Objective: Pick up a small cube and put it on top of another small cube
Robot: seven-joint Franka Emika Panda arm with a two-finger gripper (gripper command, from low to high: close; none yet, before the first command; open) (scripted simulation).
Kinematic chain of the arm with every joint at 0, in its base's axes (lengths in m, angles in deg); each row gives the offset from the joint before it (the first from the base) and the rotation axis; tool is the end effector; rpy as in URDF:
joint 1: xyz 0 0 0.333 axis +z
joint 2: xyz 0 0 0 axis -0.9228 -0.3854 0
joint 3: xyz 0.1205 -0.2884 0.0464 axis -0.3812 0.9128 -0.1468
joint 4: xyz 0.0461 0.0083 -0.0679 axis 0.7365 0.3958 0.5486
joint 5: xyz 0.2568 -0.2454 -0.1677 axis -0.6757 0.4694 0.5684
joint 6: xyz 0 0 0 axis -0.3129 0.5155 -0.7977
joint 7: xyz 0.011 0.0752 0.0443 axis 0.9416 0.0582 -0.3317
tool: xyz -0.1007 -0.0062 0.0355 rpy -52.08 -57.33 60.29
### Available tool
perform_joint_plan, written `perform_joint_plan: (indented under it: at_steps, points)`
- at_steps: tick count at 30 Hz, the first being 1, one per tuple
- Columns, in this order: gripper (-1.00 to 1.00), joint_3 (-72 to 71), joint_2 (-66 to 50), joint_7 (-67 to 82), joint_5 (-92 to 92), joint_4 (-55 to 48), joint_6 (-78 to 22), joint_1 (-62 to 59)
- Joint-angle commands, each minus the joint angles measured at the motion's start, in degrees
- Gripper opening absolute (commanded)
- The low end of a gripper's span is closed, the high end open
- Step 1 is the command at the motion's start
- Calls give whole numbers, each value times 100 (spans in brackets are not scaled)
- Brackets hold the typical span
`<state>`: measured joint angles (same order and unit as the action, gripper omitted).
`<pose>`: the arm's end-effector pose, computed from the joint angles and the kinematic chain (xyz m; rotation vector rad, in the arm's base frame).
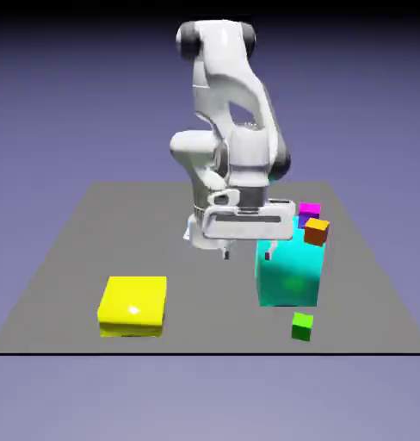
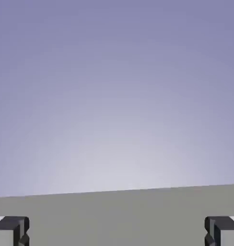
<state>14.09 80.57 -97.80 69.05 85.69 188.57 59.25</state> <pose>0.4967 0.1043 0.3223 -2.7585 1.2826 -0.3040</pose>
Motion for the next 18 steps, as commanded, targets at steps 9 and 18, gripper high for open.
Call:
perform_joint_plan:
  at_steps: [9,18]
  points:
    - [0,-1088,-1869,-1358,372,-1242,-1253,-508]
    - [0,-2149,-3692,-2682,735,-2454,-2474,-991]
